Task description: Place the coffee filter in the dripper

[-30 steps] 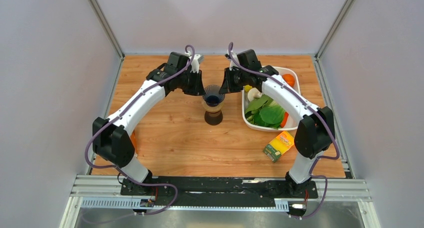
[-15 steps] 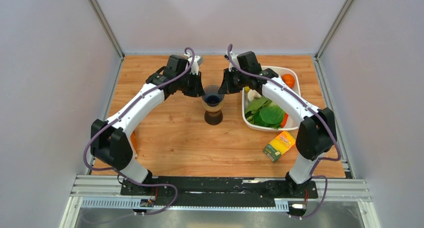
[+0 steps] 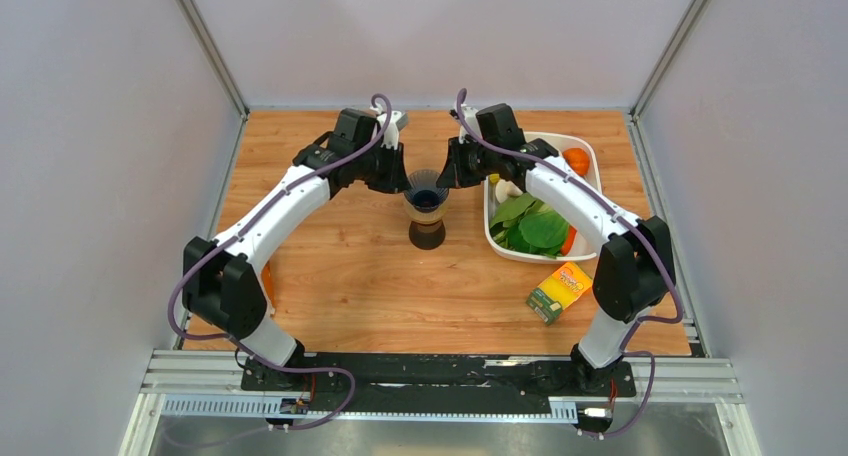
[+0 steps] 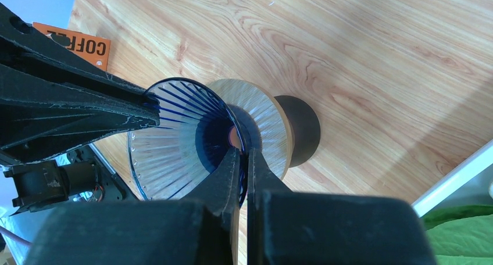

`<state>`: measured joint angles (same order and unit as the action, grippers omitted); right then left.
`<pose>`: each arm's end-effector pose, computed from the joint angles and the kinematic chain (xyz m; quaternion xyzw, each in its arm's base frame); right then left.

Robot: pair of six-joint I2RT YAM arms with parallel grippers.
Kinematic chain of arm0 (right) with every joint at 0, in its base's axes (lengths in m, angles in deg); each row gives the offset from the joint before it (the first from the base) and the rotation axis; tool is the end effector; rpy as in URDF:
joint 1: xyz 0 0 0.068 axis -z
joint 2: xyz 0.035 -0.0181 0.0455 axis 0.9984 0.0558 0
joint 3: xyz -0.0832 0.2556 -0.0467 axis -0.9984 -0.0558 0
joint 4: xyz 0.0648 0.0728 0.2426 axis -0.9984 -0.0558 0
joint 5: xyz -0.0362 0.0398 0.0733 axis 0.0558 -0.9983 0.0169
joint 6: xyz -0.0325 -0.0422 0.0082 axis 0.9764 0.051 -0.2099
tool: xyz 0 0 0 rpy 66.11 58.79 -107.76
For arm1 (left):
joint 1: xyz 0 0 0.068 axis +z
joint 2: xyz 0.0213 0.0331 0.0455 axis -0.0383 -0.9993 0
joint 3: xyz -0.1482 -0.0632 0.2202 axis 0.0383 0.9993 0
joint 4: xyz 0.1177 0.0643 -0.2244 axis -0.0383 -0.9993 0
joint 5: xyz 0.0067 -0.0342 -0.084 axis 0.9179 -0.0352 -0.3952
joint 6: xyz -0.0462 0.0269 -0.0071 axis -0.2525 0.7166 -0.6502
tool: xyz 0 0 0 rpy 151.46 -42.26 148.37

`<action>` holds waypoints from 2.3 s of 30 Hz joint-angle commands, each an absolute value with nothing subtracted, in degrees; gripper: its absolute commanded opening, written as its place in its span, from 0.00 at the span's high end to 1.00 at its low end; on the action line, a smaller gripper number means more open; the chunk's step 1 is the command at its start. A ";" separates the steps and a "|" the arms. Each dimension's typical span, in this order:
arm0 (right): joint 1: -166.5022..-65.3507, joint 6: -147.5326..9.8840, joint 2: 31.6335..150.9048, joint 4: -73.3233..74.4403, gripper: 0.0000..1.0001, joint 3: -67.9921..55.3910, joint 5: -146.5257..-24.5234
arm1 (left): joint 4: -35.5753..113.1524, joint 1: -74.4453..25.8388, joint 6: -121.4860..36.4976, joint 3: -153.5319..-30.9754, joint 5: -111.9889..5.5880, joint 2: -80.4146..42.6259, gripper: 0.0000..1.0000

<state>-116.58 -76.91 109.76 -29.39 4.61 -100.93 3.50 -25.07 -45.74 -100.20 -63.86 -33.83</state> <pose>0.3346 0.2075 0.3036 -0.1946 0.8827 0.3166 0.2874 0.3071 -0.1714 0.3191 0.1628 0.8936 -0.2809 0.3099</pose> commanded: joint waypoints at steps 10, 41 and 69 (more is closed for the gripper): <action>-116.99 -74.58 111.65 -33.00 0.93 4.21 -100.18 | -1.86 -27.45 -43.40 -103.90 -66.50 -39.40 0.91; -116.95 -75.65 112.43 -33.12 0.51 7.73 -100.30 | -2.36 -27.50 -44.80 -107.54 -65.51 -39.86 0.47; -114.44 -71.15 105.08 -30.69 0.05 11.18 -105.91 | 3.84 -23.64 -42.11 -108.72 -69.19 -28.72 0.28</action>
<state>-115.31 -72.95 110.06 -32.95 8.61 -103.60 0.83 -24.37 -44.94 -108.11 -68.56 -34.62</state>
